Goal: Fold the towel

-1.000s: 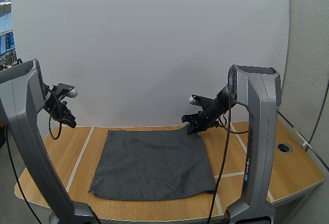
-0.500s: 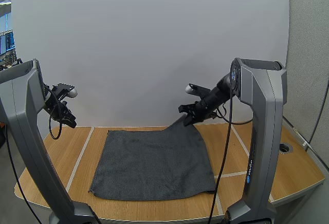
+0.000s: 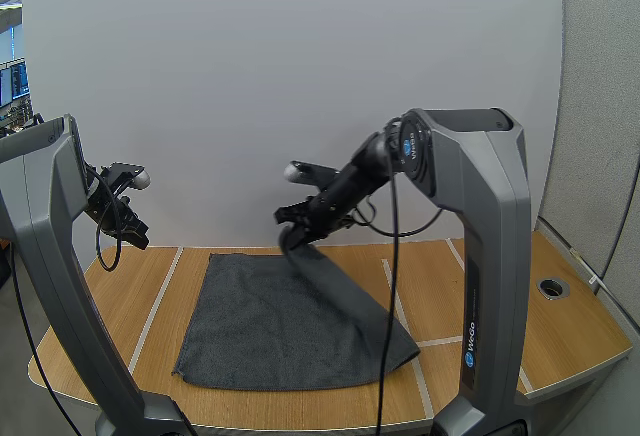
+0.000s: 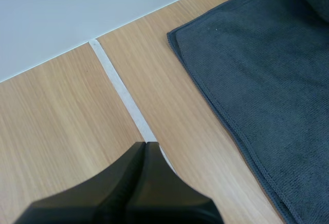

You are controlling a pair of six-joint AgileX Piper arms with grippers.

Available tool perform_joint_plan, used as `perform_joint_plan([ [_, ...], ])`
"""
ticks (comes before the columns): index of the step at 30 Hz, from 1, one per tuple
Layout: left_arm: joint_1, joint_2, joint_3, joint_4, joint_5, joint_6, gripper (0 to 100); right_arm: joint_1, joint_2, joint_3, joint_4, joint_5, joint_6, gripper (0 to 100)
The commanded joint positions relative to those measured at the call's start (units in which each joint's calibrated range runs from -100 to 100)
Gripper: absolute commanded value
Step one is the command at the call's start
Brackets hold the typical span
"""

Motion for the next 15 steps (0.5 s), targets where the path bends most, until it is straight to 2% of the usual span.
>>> perform_joint_plan([
  [1,0.04,-0.57,-0.46,-2.20,0.58,-2.17,0,4.32,-1.16,0.06,-0.21,-6.23,0.72,0],
  [15,0.04,-2.13,-0.46,-4.22,0.58,-1.63,0,10.00,0.33,0.01,-1.44,-16.69,1.37,0],
])
